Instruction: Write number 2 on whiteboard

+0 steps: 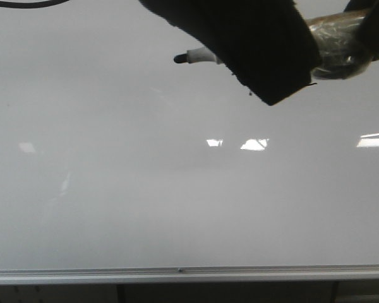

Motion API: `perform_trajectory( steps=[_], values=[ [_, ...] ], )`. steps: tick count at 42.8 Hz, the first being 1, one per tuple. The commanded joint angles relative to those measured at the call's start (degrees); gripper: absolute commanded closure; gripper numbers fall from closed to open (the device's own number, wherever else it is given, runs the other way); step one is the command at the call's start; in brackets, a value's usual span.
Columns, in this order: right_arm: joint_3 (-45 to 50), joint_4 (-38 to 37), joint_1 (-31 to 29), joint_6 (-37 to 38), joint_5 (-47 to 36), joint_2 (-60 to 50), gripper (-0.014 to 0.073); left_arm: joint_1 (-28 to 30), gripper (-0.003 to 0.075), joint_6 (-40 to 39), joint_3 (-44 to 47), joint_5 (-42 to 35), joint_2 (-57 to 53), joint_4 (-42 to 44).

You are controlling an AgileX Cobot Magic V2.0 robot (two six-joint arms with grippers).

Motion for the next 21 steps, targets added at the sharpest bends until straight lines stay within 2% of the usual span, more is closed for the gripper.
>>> perform_trajectory(
  steps=[1,7,10,15,18,21],
  values=[
    [-1.71,3.04,0.14,-0.83,-0.78,-1.13,0.0588,-0.37,0.0543,0.21,-1.79,-1.88,-1.94,-2.31],
    [-1.71,2.99,0.14,-0.83,-0.96,-1.13,0.0564,-0.37,0.0660,0.21,-1.88,-1.88,-1.94,-2.31],
    [-1.71,2.99,0.14,-0.83,-1.12,-1.13,0.0482,-0.37,0.0699,0.21,-1.92,-1.88,-1.94,-2.31],
    [-1.71,2.99,0.14,-0.77,-2.14,-1.13,0.0235,-0.27,0.0731,0.21,-1.92,-2.00,-1.94,-2.31],
    [-1.99,1.76,0.06,-0.27,-2.58,-1.13,0.0120,-0.27,0.0731,-0.03,-1.92,-2.00,-1.94,-1.68],
    [-2.99,-0.90,-1.07,2.56,-2.20,-1.34,0.0066,-0.27,0.0731,-1.74,-2.02,-1.86,-1.94,0.67]
  ],
)
